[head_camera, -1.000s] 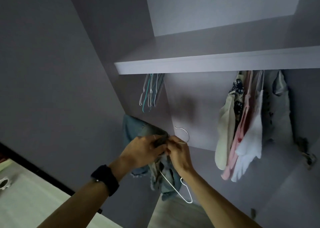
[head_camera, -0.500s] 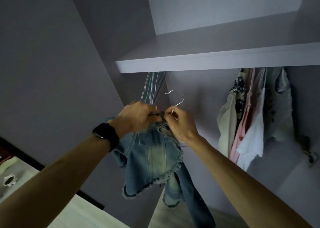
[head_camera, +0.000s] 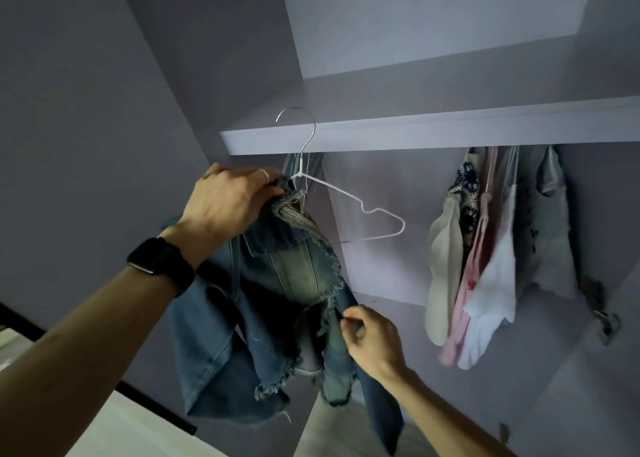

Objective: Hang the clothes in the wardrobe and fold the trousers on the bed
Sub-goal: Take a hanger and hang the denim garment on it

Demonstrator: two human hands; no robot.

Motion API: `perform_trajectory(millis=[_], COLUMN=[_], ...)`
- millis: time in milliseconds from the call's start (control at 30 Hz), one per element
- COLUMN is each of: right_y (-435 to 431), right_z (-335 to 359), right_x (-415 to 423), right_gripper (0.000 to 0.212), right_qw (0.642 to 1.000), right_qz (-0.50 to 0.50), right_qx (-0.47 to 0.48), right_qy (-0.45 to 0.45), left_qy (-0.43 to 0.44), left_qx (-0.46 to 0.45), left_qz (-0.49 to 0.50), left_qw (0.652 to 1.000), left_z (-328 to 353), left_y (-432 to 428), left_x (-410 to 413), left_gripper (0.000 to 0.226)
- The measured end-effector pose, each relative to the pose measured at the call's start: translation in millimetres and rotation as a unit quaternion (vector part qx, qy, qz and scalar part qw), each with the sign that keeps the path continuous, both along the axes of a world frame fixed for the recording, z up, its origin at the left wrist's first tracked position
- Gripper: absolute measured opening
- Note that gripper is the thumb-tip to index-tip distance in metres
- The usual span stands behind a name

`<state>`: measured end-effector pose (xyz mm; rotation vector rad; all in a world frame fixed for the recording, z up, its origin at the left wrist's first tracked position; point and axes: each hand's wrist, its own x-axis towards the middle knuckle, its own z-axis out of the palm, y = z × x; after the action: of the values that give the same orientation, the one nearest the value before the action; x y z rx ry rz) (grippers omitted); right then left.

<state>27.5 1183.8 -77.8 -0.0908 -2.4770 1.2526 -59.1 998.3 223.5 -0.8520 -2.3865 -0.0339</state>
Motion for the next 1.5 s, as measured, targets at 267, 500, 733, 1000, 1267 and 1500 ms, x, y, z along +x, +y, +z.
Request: perform_trajectory(millis=[267,500,733,1000,1267,1500], right_y=[-48.5,-39.0,-19.9,65.6,94.9,98.0], right_z=[57.0,94.5,143.1,188.4,230.3,262.3], right_x=[-83.6,-127.8,-168.1,-178.1,-180.7,-163.3], right_gripper=[0.062,0.074,0.017,0.018,0.014,0.039], right_qw=[0.988,0.989,0.992,0.987,0.990,0.982], right_qz=[-0.081,-0.073,-0.026,0.111,0.108,0.051], right_qx=[0.039,0.033,0.116,0.072,0.050,0.182], right_qy=[-0.129,-0.128,-0.051,-0.087,-0.078,0.022], left_qy=[0.042,0.045,0.092,0.093,0.074,0.052], left_qx=[0.034,0.099,0.045,-0.003,-0.003,0.000], left_qz=[0.005,0.029,0.044,0.131,0.096,0.064], left_qw=[0.999,0.994,0.994,0.987,0.993,0.997], left_z=[22.6,52.2,61.7,21.9,11.1,-13.7], left_y=[-9.9,-33.3,-71.2,-145.9,-112.1,-75.0], left_x=[11.5,14.9,17.4,17.4,4.8,-2.4], left_gripper=[0.026,0.025,0.033,0.045,0.049,0.038])
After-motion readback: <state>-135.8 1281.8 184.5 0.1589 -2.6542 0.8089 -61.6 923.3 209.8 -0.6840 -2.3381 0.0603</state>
